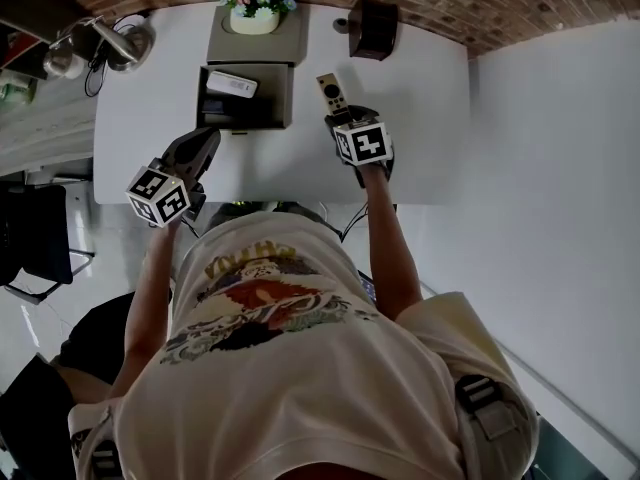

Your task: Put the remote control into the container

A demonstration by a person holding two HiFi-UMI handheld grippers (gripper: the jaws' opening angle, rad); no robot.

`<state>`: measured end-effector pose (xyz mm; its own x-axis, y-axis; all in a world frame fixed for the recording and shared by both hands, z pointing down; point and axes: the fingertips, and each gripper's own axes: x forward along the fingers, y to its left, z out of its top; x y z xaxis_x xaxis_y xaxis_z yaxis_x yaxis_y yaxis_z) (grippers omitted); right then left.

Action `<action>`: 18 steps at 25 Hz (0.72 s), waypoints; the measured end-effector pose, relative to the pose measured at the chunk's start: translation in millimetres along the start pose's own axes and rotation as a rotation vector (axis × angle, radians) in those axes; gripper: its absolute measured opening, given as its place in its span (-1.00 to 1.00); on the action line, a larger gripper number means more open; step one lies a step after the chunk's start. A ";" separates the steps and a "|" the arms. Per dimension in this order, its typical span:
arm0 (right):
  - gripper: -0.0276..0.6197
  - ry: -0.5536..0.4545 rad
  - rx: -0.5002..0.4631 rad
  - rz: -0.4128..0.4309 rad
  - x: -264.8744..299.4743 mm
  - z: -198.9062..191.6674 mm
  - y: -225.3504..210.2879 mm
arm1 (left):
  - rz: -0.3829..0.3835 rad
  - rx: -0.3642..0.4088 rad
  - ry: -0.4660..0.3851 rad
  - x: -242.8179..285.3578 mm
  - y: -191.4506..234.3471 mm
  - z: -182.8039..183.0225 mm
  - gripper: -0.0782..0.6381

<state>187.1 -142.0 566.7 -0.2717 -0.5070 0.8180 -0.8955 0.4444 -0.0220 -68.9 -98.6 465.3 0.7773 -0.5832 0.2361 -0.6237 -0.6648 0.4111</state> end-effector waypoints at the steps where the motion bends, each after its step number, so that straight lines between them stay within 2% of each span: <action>1: -0.25 -0.001 -0.007 0.002 -0.9 2.7 4.3 | -0.004 0.001 -0.002 -1.0 1.6 0.9 -0.77; 18: -0.25 0.017 -0.125 0.087 23.0 38.2 86.4 | -0.003 -0.025 -0.031 -40.0 48.3 -0.7 -0.77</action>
<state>90.1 -143.5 561.6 -0.3398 -0.4504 0.8256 -0.8174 0.5756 -0.0225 -130.1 -107.1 476.3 0.7763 -0.5953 0.2075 -0.6184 -0.6551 0.4340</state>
